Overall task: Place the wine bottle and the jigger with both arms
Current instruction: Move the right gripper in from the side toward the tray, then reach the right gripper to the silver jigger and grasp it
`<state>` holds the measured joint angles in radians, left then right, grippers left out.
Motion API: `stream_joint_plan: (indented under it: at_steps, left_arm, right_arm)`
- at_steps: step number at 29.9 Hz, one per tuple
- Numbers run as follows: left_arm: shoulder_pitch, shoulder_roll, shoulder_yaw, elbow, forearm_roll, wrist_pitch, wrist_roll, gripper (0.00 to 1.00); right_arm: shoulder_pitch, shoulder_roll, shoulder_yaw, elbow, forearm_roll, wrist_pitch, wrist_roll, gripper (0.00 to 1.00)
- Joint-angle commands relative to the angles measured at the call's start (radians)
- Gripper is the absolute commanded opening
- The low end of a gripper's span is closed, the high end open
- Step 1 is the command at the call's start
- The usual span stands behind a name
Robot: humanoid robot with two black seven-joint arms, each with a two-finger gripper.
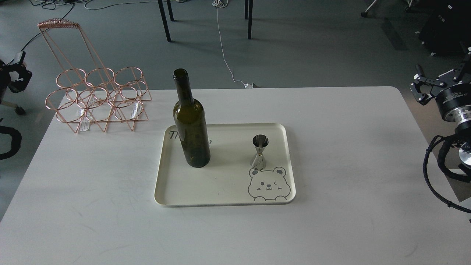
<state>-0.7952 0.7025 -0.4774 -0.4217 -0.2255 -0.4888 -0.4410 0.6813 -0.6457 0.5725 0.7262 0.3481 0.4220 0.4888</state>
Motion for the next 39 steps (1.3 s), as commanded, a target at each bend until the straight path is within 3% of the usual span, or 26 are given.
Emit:
stream_joint_plan:
  at_steps: [1,10,13,21,27,33,39]
  left_arm:
    - [0.001,-0.003,-0.001,0.000,-0.002,0.000,-0.004,0.98]
    - [0.001,-0.005,-0.003,-0.002,0.000,0.000,-0.002,0.99]
    - [0.001,-0.005,-0.003,-0.002,0.000,0.000,-0.002,0.99]
    - [0.001,-0.003,-0.001,-0.002,0.000,0.000,-0.001,0.99]
    - [-0.001,-0.001,-0.003,-0.003,0.000,0.000,-0.004,0.99]
    - [-0.001,-0.003,-0.004,-0.005,-0.002,0.000,-0.005,0.99]
    - [-0.002,-0.005,-0.004,-0.009,0.000,0.000,-0.007,0.99]
  right_arm:
    - [-0.003,0.000,0.003,0.001,0.002,0.000,0.000,0.99]
    - [0.004,-0.018,-0.003,0.038,-0.009,-0.005,0.000,0.99]
    - [0.026,-0.038,-0.003,0.105,-0.066,-0.076,0.000,0.99]
    - [0.101,-0.175,-0.003,0.436,-0.438,-0.242,0.000,0.99]
    - [0.129,-0.245,-0.048,0.608,-0.861,-0.281,0.000,0.99]
    - [0.158,-0.255,-0.164,0.700,-1.309,-0.338,0.000,0.99]
    - [0.247,-0.215,-0.368,0.702,-1.567,-0.388,0.000,0.99]
